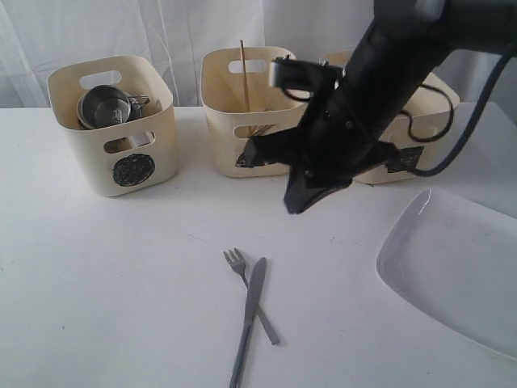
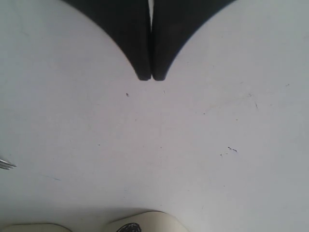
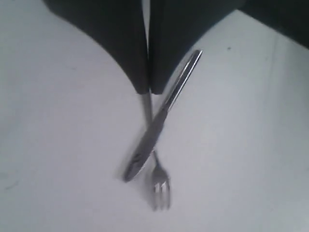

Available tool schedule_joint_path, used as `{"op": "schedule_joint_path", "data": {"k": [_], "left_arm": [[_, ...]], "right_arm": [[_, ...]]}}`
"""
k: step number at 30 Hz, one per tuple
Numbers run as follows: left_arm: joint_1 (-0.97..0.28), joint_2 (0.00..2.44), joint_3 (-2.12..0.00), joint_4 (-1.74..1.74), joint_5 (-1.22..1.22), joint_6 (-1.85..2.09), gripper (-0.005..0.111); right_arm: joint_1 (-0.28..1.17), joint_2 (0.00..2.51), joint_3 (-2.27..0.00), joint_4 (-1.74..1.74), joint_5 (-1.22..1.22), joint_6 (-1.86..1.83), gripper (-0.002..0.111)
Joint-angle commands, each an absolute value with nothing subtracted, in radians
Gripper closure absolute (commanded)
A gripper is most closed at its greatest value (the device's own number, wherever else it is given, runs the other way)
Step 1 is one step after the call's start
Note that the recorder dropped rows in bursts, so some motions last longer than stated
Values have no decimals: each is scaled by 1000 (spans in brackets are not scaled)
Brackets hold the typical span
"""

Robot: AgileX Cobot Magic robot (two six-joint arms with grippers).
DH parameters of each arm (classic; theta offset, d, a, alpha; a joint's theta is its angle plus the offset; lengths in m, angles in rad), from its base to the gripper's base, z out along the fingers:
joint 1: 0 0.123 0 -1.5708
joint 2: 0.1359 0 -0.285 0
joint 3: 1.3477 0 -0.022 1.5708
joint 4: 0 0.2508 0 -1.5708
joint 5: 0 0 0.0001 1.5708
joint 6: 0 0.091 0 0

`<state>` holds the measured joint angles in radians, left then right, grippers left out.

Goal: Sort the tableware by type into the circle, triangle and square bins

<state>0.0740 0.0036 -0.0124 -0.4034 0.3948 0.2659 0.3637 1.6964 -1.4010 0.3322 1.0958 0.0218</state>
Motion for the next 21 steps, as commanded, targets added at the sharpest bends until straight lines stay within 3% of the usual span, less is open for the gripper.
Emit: {"op": "schedule_joint_path", "data": {"k": [1,6,9,21], "left_arm": [[79,0,-2,-411,420,266,107],[79,0,-2,-411,420,266,107],[79,0,-2,-411,420,266,107],[79,0,-2,-411,420,266,107]], "right_arm": [[530,1687,-1314,356,997,67,108],[770,1703,-1190,115,787,340,108],[837,1733,-1160,-9,747,515,108],[846,1840,-1160,-25,702,587,108]]}}
